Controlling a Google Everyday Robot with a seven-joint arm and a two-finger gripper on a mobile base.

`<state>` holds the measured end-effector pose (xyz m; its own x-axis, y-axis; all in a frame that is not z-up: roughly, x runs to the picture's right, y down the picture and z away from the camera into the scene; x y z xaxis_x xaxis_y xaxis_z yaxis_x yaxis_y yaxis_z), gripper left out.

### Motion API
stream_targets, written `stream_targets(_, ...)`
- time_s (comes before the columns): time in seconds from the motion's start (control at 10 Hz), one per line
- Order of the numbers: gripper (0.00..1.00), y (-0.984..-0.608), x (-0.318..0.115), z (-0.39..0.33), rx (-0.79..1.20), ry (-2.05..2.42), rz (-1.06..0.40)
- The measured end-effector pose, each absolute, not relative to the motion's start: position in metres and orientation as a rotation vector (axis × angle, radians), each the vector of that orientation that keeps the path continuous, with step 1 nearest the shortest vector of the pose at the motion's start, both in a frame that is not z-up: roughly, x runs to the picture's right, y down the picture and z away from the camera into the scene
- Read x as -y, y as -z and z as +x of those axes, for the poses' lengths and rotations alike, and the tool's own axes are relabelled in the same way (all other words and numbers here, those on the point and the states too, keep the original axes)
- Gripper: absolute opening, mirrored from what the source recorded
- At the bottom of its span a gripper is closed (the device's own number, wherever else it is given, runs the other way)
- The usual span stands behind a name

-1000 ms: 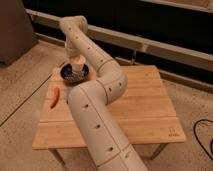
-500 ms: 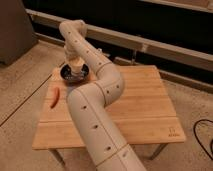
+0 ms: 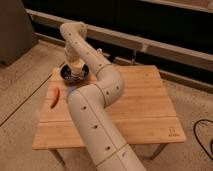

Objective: Place the ceramic cup in the ceramic bowl

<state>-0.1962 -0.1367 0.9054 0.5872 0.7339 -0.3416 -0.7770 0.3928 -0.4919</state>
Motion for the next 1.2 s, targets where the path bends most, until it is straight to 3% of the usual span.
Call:
stream_targets(0.3, 0.51, -0.9034, 0.1355, -0.1971, -0.076, -0.957, -0.672)
stream_targets(0.5, 0.66, -0.9021, 0.1362, -0.1970, -0.076, -0.959, -0.673)
stream_targets(1.2, 0.68, -0.8968, 0.1420, -0.1990, -0.070, -0.972, -0.668)
